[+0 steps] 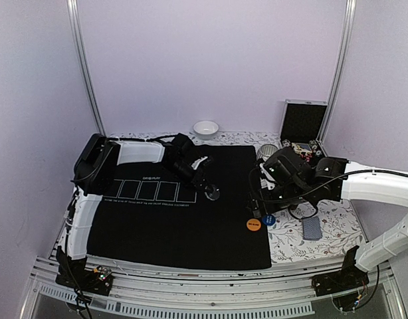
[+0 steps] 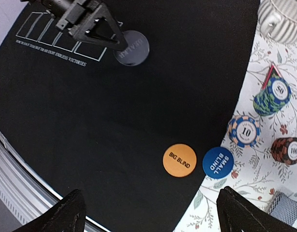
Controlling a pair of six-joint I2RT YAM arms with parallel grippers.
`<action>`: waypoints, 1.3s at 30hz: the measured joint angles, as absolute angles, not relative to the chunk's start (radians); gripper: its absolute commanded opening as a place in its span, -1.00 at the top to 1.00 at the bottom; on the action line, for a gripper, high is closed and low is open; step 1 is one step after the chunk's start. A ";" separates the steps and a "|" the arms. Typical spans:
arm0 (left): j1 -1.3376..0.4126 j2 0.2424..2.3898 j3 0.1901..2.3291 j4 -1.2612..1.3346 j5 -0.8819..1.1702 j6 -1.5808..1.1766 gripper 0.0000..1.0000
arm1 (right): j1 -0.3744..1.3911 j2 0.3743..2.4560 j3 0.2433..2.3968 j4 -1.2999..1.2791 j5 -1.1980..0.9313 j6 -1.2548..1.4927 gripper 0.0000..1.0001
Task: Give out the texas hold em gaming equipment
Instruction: Place the dealer button in the dealer area.
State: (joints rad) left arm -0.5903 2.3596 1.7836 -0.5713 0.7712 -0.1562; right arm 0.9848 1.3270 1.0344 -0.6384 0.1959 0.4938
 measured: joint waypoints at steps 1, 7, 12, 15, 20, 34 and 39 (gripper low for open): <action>-0.591 2.360 1.782 -0.576 0.764 -0.147 -0.16 | 0.985 1.328 1.035 -0.665 0.198 0.512 -0.83; -0.599 2.316 1.750 -0.590 0.682 -0.138 -0.95 | 0.976 1.358 1.028 -0.782 0.235 0.622 -0.72; -0.601 2.258 1.751 -0.591 0.563 -0.131 -0.96 | 0.928 1.404 0.983 -0.775 0.235 0.674 -0.67; -0.600 2.218 1.751 -0.590 0.516 -0.131 -0.96 | 0.888 1.437 0.958 -0.751 0.233 0.689 -0.66; -0.600 2.106 1.699 -0.551 0.493 -0.132 -0.96 | 0.865 1.496 0.942 -0.668 0.226 0.697 -0.54; -0.600 1.911 1.433 -0.467 0.459 -0.143 -0.96 | 0.801 1.618 0.892 -0.565 0.213 0.704 -0.40; -0.600 1.911 1.426 -0.464 0.457 -0.143 -0.96 | 0.786 1.660 0.892 -0.556 0.215 0.695 -0.42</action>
